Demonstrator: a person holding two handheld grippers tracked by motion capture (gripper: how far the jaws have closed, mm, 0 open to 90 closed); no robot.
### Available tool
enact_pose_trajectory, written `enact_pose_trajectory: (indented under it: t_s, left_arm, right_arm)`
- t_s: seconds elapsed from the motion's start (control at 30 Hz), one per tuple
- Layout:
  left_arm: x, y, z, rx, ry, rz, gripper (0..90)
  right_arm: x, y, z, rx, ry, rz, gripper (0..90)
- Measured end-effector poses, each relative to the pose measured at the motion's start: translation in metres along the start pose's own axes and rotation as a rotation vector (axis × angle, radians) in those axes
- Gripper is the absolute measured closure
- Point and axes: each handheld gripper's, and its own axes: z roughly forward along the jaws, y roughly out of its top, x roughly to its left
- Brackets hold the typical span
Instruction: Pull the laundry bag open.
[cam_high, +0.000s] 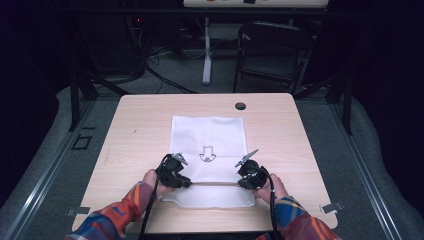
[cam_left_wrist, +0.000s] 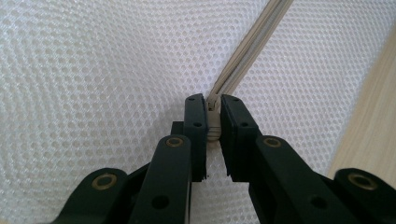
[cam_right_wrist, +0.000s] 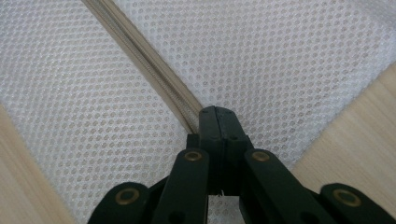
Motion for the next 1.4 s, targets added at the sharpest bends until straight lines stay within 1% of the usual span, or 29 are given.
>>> enact_pose_trajectory:
  t_s: [0.1, 0.13, 0.2, 0.23, 0.27, 0.3, 0.4, 0.43, 0.5, 0.53, 0.57, 0.6, 0.63, 0.7, 0.73, 0.77, 0.8, 0.87, 0.93, 0.97, 1.0, 1.1, 1.13, 1.17, 1.2, 1.3, 1.33, 1.37, 1.4]
  left_arm:
    - [0.001, -0.002, -0.002, 0.007, -0.001, -0.009, 81.3]
    - [0.001, -0.002, -0.002, 0.007, 0.006, -0.003, 81.3]
    - [0.002, -0.003, -0.003, 0.014, 0.002, -0.008, 81.3]
    - [0.002, -0.004, -0.003, 0.003, 0.008, -0.01, 81.3]
    - [0.003, -0.004, -0.004, 0.012, 0.008, -0.011, 81.4]
    - [0.003, -0.005, -0.004, 0.004, 0.008, -0.016, 81.3]
    - [0.005, -0.006, -0.006, 0.011, 0.012, -0.02, 81.3]
    - [0.005, -0.007, -0.006, 0.004, 0.009, -0.026, 81.3]
    - [0.005, -0.007, -0.007, 0.011, 0.014, -0.028, 81.3]
    - [0.006, -0.008, -0.008, 0.011, 0.009, -0.027, 81.3]
    - [0.006, -0.008, -0.008, 0.016, 0.015, -0.024, 81.3]
    - [0.006, -0.009, -0.008, 0.011, 0.014, -0.031, 81.4]
    - [0.007, -0.009, -0.008, 0.009, 0.012, -0.03, 81.3]
    - [0.007, -0.009, -0.009, 0.013, 0.019, -0.025, 81.3]
    - [0.007, -0.01, -0.009, 0.009, 0.021, -0.029, 81.3]
    - [0.008, -0.01, -0.01, 0.015, 0.023, -0.023, 81.3]
    - [0.007, -0.01, -0.01, 0.009, 0.022, -0.03, 81.4]
    - [0.008, -0.011, -0.011, 0.013, 0.026, -0.028, 81.4]
    - [0.009, -0.012, -0.011, 0.01, 0.023, -0.038, 81.4]
    - [0.009, -0.012, -0.012, 0.013, 0.028, -0.039, 81.3]
    - [0.009, -0.013, -0.011, 0.01, 0.042, -0.038, 81.4]
    - [0.01, -0.013, -0.013, 0.012, 0.032, -0.036, 81.4]
    - [0.01, -0.014, -0.013, 0.016, 0.034, -0.042, 81.4]
    - [0.011, -0.014, -0.014, 0.012, 0.037, -0.038, 81.4]
    - [0.011, -0.015, -0.014, 0.006, 0.035, -0.047, 81.4]
    - [0.011, -0.016, -0.014, 0.007, 0.047, -0.043, 81.4]
    - [0.011, -0.016, -0.015, 0.012, 0.046, -0.048, 81.4]
    - [0.012, -0.017, -0.015, 0.004, 0.043, -0.051, 81.4]
    - [0.012, -0.018, -0.016, 0.011, 0.046, -0.05, 81.4]
  right_arm:
    - [0.0, 0.0, 0.0, 0.0, -0.001, -0.001, 90.0]
    - [0.0, 0.0, 0.0, -0.001, -0.001, -0.002, 90.0]
    - [0.0, 0.0, 0.0, 0.0, -0.001, -0.002, 90.0]
    - [0.0, 0.0, 0.0, 0.0, -0.001, -0.003, 90.0]
    - [0.0, 0.0, 0.0, -0.001, 0.0, -0.003, 90.0]
    - [0.0, 0.0, 0.0, 0.0, 0.0, -0.004, 90.0]
    - [0.0, 0.0, 0.0, 0.0, 0.001, -0.003, 90.0]
    - [0.0, 0.0, 0.0, 0.001, 0.0, -0.004, 90.0]
    - [0.0, 0.0, 0.0, 0.0, 0.001, -0.004, 90.0]
    - [0.0, 0.0, 0.0, 0.0, 0.001, -0.004, 90.0]
    - [0.0, 0.0, 0.0, 0.0, 0.001, -0.005, 90.0]
    - [0.0, 0.0, 0.0, 0.0, 0.001, -0.005, 90.0]
    - [0.0, 0.0, 0.0, 0.0, 0.001, -0.004, 90.0]
    - [0.0, 0.0, 0.0, 0.0, 0.001, -0.005, 90.0]
    - [0.0, 0.0, 0.0, 0.001, 0.001, -0.006, 90.0]
    - [0.0, 0.0, 0.0, 0.001, 0.001, -0.006, 90.0]
    - [0.0, 0.0, 0.0, 0.0, 0.002, -0.005, 90.0]
    - [0.0, 0.0, 0.0, 0.0, 0.004, -0.005, 90.0]
    - [-0.001, 0.0, 0.0, 0.001, 0.007, -0.005, 90.0]
    - [-0.001, 0.001, 0.0, 0.006, 0.009, -0.007, 90.0]
    - [-0.001, 0.001, 0.0, 0.007, 0.009, -0.008, 90.0]
    - [-0.001, 0.001, 0.0, 0.004, 0.008, -0.01, 90.0]
    - [-0.001, 0.001, 0.0, 0.006, 0.008, -0.01, 90.0]
    - [-0.001, 0.001, 0.0, 0.007, 0.008, -0.012, 90.0]
    - [-0.001, 0.001, 0.001, 0.005, 0.007, -0.011, 90.0]
    - [-0.002, 0.001, 0.0, 0.008, 0.013, -0.014, 90.0]
    - [-0.002, 0.001, 0.0, 0.009, 0.013, -0.014, 90.0]
    - [-0.002, 0.001, 0.0, 0.009, 0.012, -0.015, 90.0]
    - [-0.001, 0.001, 0.001, 0.004, 0.011, -0.013, 90.0]
